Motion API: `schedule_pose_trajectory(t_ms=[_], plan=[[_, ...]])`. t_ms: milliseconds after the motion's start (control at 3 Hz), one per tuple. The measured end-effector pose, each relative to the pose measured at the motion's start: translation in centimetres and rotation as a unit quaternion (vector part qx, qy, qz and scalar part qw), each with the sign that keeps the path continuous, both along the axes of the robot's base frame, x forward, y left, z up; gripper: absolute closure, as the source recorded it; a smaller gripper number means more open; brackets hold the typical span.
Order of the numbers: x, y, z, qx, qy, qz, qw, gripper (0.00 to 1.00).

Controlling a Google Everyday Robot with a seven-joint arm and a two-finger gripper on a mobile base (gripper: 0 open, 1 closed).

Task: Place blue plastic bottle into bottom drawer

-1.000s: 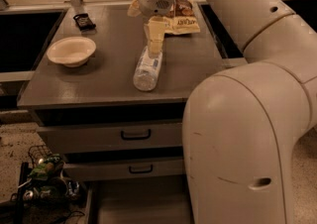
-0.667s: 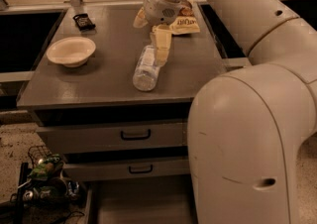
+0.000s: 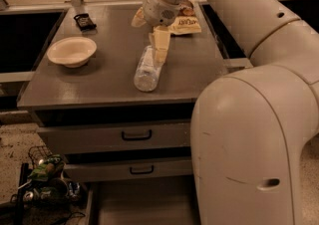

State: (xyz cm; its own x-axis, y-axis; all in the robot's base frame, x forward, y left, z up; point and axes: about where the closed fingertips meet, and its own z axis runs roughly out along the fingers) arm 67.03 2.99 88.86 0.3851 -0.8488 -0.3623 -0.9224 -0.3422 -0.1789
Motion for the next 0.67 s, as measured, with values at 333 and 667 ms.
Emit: schedule_pose_trajectory(t_ms=[333,667], plan=[[0.14,0.7,-0.58,0.021,-0.004,0.012,0.9997,0.0],[-0.08,1.52,-0.83,0.037,-0.008,0.03,0.9988,0.0]])
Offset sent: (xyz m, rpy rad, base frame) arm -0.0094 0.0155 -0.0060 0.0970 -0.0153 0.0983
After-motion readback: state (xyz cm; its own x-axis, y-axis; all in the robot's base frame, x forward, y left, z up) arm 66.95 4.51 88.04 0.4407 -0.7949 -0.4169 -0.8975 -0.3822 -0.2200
